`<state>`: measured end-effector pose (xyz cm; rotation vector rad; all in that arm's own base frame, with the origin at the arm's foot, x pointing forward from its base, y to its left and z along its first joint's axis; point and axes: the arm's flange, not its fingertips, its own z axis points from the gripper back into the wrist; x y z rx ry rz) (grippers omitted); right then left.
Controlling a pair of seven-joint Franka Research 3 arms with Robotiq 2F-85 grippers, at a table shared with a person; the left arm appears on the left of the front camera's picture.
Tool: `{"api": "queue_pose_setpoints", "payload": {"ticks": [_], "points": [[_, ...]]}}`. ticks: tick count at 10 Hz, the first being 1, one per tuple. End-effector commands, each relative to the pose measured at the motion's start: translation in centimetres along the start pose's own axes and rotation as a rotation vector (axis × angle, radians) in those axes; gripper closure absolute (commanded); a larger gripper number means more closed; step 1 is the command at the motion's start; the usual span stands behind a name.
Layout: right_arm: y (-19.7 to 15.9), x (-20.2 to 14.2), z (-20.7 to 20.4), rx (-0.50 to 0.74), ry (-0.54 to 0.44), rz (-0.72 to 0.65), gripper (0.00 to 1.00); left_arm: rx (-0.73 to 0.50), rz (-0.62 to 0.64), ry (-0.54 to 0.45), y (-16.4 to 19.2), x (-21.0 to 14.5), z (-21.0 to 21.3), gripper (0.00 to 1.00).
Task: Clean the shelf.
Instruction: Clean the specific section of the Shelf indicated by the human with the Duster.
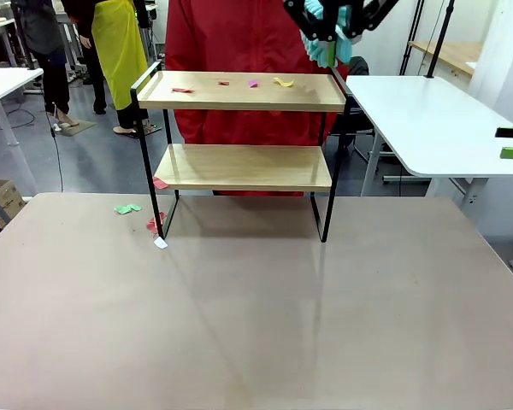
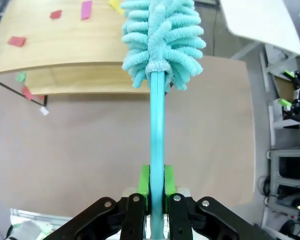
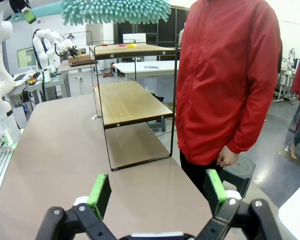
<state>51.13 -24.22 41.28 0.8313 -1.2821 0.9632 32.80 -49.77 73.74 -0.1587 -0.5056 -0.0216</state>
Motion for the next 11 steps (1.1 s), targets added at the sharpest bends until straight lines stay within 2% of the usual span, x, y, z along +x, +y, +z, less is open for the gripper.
{"api": "queue_pose_setpoints", "payload": {"ticks": [1,7,9,10,11], "points": [[0.1,0.2,-0.1,0.001,-0.001,0.003,0.00,0.001,0.023,-0.040,-1.4,1.3,0.0,0.87],[0.1,0.2,-0.1,0.001,-0.001,0.003,0.00,0.027,-0.007,0.121,-1.3,-0.8,-6.0,0.87],[0.1,0.2,-0.1,0.001,-0.001,0.003,0.00,0.073,-0.004,0.136,-0.9,-1.0,-7.4,0.87],[0.1,0.2,-0.1,0.001,-0.001,0.003,0.00,0.055,-0.051,0.165,-0.8,-0.8,-7.6,0.87],[0.1,0.2,-0.1,0.001,-0.001,0.003,0.00,0.083,-0.074,0.129,-1.0,-0.9,-7.1,0.87]]}}
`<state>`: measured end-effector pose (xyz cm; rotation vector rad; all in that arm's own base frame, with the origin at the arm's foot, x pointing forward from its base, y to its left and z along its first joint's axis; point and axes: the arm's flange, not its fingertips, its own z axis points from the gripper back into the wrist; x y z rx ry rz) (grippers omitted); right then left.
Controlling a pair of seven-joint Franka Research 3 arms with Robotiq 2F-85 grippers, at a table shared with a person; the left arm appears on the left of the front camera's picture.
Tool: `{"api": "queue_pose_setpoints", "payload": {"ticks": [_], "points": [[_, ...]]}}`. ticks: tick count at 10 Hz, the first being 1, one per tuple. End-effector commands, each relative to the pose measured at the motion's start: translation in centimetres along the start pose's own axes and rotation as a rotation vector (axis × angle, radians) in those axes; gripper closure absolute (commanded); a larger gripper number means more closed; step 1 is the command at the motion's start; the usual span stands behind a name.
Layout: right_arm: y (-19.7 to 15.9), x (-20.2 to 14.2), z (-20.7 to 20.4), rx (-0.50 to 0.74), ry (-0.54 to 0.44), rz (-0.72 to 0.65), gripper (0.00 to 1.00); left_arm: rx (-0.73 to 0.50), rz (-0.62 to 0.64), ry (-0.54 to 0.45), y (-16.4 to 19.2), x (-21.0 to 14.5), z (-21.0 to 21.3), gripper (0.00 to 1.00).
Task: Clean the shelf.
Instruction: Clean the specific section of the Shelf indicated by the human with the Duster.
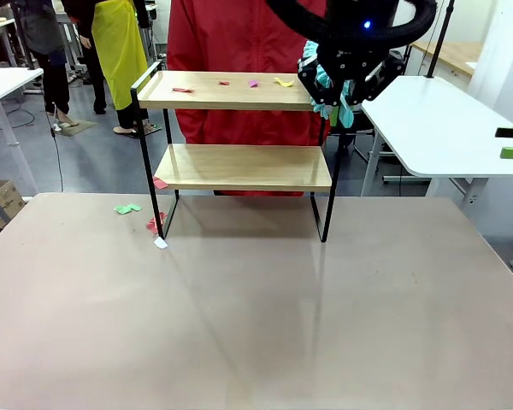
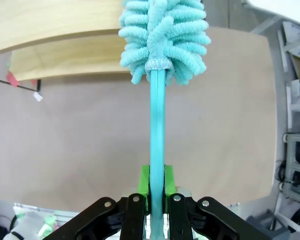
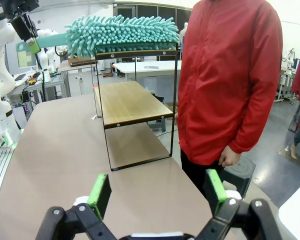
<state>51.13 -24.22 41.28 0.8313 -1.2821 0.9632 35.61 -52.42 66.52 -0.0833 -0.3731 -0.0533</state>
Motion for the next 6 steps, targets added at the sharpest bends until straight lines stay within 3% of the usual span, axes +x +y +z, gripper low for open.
{"api": "queue_pose_setpoints", "payload": {"ticks": [1,3,6], "points": [[0.1,0.2,-0.1,0.001,0.000,0.003,0.00,-0.005,0.015,-0.002,-0.1,0.0,0.0,0.87],[0.1,0.2,-0.1,0.001,0.000,0.003,0.00,0.028,-0.008,0.007,0.7,0.6,0.2,0.87],[0.1,0.2,-0.1,0.001,0.000,0.003,0.00,0.054,0.009,0.111,4.3,2.0,0.4,0.87]]}}
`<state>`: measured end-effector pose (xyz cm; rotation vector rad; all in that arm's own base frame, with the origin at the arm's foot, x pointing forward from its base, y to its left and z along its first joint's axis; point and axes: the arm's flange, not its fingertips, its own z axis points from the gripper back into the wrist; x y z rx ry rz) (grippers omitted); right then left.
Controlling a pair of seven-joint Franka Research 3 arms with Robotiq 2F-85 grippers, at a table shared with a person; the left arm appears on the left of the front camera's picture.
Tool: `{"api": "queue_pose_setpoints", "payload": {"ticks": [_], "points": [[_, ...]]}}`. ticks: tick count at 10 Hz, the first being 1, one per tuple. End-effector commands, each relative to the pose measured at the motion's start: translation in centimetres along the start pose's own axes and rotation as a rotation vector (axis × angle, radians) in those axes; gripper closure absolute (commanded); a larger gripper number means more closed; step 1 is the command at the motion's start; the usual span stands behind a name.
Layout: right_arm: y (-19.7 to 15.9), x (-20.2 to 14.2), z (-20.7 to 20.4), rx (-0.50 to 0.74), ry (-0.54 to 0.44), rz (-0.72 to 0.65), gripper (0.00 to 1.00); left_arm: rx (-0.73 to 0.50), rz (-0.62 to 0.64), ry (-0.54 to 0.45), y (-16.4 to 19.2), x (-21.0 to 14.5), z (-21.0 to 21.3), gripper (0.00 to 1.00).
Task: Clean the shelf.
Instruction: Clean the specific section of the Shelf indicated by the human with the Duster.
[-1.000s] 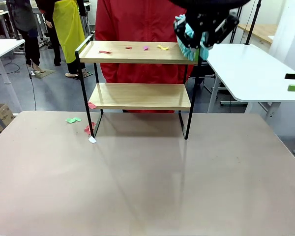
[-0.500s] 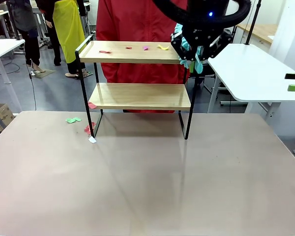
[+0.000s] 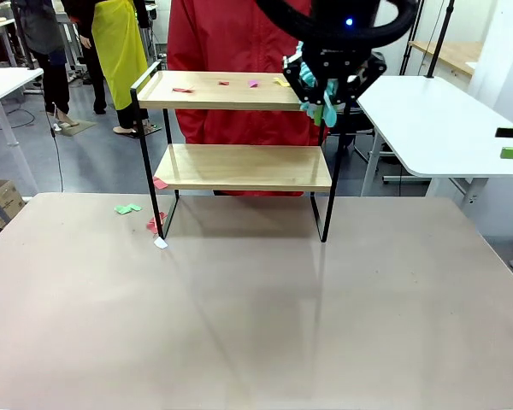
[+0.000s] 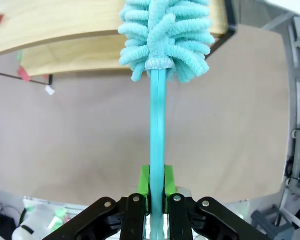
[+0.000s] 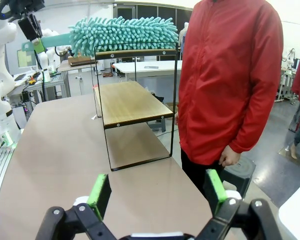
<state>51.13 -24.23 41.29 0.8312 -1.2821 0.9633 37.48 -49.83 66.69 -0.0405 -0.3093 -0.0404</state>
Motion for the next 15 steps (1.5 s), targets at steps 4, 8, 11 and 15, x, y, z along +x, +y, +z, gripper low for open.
{"api": "queue_pose_setpoints", "payload": {"ticks": [4,8,11,15], "points": [[0.1,0.2,-0.1,0.001,-0.001,0.002,0.00,0.017,0.044,0.101,7.2,0.3,-0.2,0.87],[0.1,0.2,-0.1,0.001,-0.001,0.002,0.00,0.087,0.114,0.104,13.7,0.2,-0.8,0.87],[0.1,0.2,-0.1,0.001,-0.001,0.002,0.00,0.199,0.171,0.076,18.0,-0.3,-0.6,0.87],[0.1,0.2,-0.1,0.001,-0.001,0.002,0.00,0.399,0.283,-0.040,21.8,-2.0,1.3,0.87]]}}
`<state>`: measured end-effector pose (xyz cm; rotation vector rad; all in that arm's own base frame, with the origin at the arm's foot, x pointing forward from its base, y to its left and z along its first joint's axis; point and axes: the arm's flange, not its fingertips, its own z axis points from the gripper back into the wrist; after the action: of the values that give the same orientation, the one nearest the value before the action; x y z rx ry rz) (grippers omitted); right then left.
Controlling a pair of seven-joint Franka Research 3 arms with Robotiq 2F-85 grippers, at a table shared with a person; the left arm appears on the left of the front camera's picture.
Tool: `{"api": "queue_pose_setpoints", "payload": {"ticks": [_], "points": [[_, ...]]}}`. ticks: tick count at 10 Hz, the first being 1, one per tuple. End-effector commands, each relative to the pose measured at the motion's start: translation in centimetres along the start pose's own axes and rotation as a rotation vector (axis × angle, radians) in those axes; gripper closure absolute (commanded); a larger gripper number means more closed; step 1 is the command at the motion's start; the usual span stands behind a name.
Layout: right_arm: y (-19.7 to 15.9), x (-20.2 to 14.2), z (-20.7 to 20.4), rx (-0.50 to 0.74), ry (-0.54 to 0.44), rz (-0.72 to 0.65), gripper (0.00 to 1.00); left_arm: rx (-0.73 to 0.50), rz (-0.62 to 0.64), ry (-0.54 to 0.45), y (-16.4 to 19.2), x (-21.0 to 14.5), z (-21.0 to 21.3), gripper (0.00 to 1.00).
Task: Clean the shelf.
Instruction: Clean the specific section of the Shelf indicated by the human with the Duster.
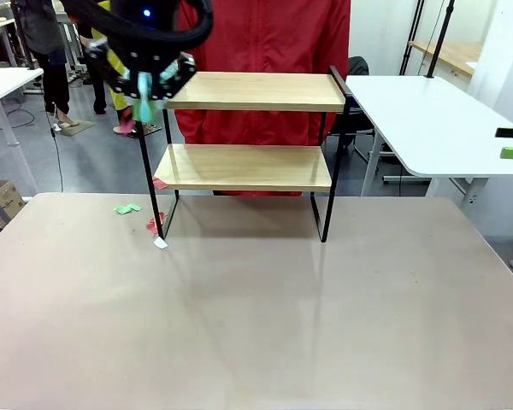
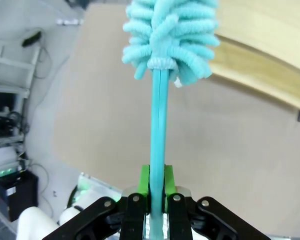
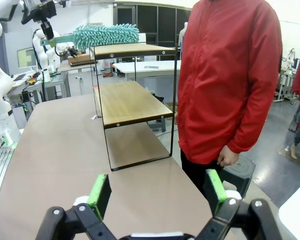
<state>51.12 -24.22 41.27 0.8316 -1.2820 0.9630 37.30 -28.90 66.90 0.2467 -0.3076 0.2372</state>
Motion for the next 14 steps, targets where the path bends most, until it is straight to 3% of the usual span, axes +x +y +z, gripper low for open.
{"api": "queue_pose_setpoints", "payload": {"ticks": [1,3,5,6,8,9,11,12,14], "points": [[0.1,0.2,-0.1,0.001,0.000,0.003,0.00,0.110,0.092,-0.065,2.0,-1.2,0.1,0.87],[0.1,0.2,-0.1,0.001,0.000,0.003,0.00,0.184,0.177,-0.145,3.3,-2.2,1.4,0.87],[0.1,0.2,-0.1,0.001,0.000,0.003,0.00,0.175,0.203,-0.185,4.4,-3.0,2.6,0.87],[0.1,0.2,-0.1,0.001,0.000,0.003,0.00,0.141,0.199,-0.198,5.2,-3.2,3.1,0.87],[0.1,0.2,-0.1,0.001,0.000,0.003,0.00,-0.072,0.064,-0.180,6.4,-3.5,3.4,0.87],[0.1,0.2,-0.1,0.001,0.000,0.003,0.00,0.112,0.180,-0.183,4.7,-2.9,4.3,0.87],[0.1,0.2,-0.1,0.001,0.000,0.003,0.00,0.112,0.180,-0.183,4.7,-2.9,4.3,0.87],[0.1,0.2,-0.1,0.001,0.000,0.003,0.00,0.058,0.151,-0.185,4.7,-3.0,4.4,0.87],[0.1,0.2,-0.1,0.001,0.000,0.003,0.00,-0.118,0.031,-0.218,8.4,-2.9,5.0,0.87]]}}
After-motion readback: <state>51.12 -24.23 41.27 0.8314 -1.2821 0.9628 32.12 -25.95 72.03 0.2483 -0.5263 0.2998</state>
